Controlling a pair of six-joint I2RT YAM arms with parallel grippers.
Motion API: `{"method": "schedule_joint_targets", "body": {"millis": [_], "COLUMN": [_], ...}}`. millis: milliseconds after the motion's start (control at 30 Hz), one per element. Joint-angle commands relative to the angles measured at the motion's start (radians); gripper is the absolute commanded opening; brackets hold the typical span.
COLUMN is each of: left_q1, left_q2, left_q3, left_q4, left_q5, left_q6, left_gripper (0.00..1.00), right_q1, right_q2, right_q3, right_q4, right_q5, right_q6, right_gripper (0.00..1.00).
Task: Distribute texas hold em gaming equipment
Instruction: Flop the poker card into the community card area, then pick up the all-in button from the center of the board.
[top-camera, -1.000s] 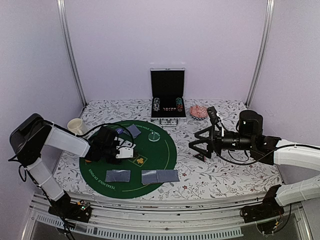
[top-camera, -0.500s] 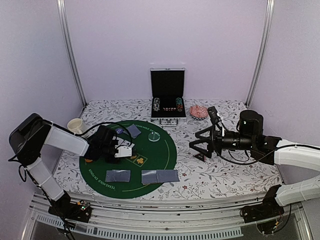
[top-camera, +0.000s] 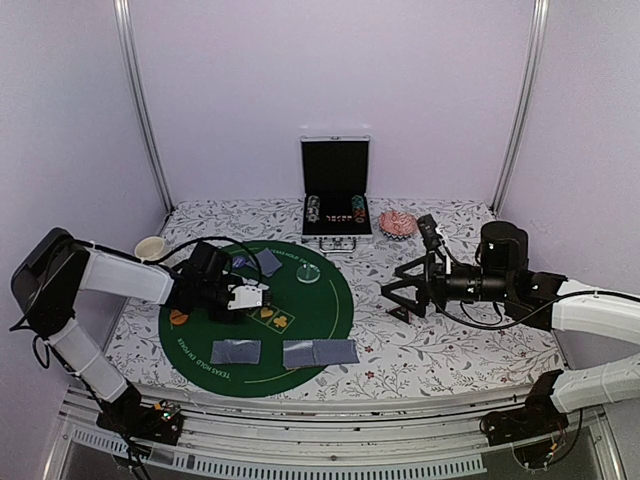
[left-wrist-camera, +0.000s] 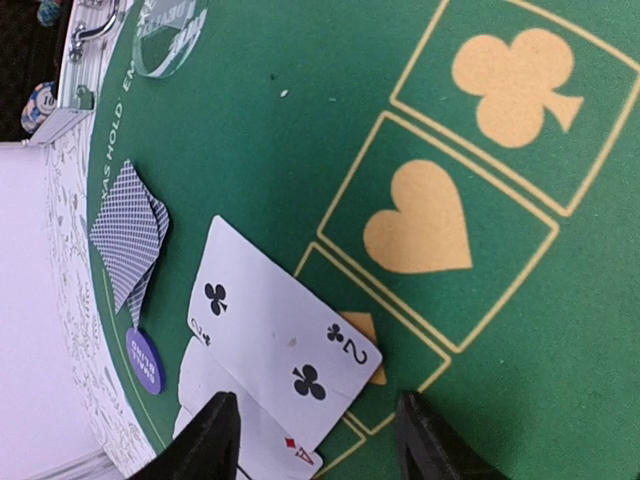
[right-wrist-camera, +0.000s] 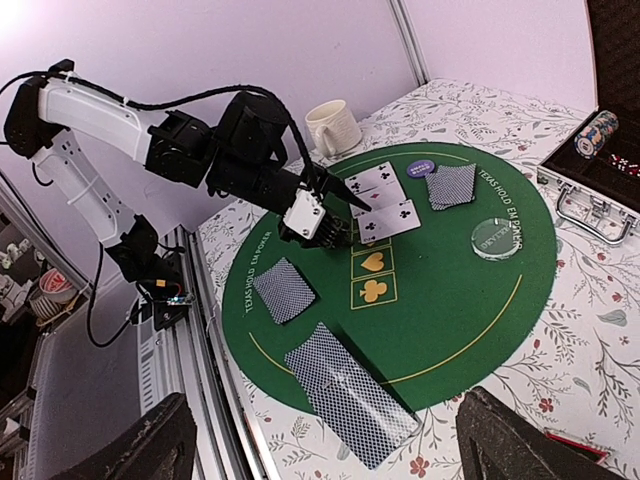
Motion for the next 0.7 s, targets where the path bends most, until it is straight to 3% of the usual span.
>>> {"method": "schedule_joint_targets", "body": {"millis": [0,133,267,367,567,667], "left_q1": [0.004,0.002,-0.008,-0.007,-0.003,-0.003], "left_q2": [-0.013,-0.077,-0.185,-0.271,-0.445,-0.524], "left_q3": [0.028,0.091,0.164,0.225,0.207,0.148], "left_q4": [-0.202,-0.219,-0.191,-0.197,-0.229,-0.224], "left_q5": [0.066,0.068,-0.006,-0.035,-0.067,-0.075], "left_q6": [-0.03,-0.103,-0.236,-0.401,-0.633,-0.687], "left_gripper": [0.58,0.59,0.59,0.67,0.95,0.98], "right_q1": [-0.005,-0.004,-0.004,-0.005,-0.004,-0.006], "right_q2": [-0.031,0.0,0.108,0.232,0.489,0.598], "right_q3": [0.025,0.078,0.195,0.283,0.414,0.474], "right_q4": [-0.042,-0.155,-0.392,-0.54,-0.641,-0.654], "right_q5": [0.049,0.215,0.505,0.655,0.682,0.649], "right_q6": [-0.005,0.014,0.095,0.166,0.226,0.225], "right_gripper": [0.93,0.95,0.99,0.99,0.99,0.99]}}
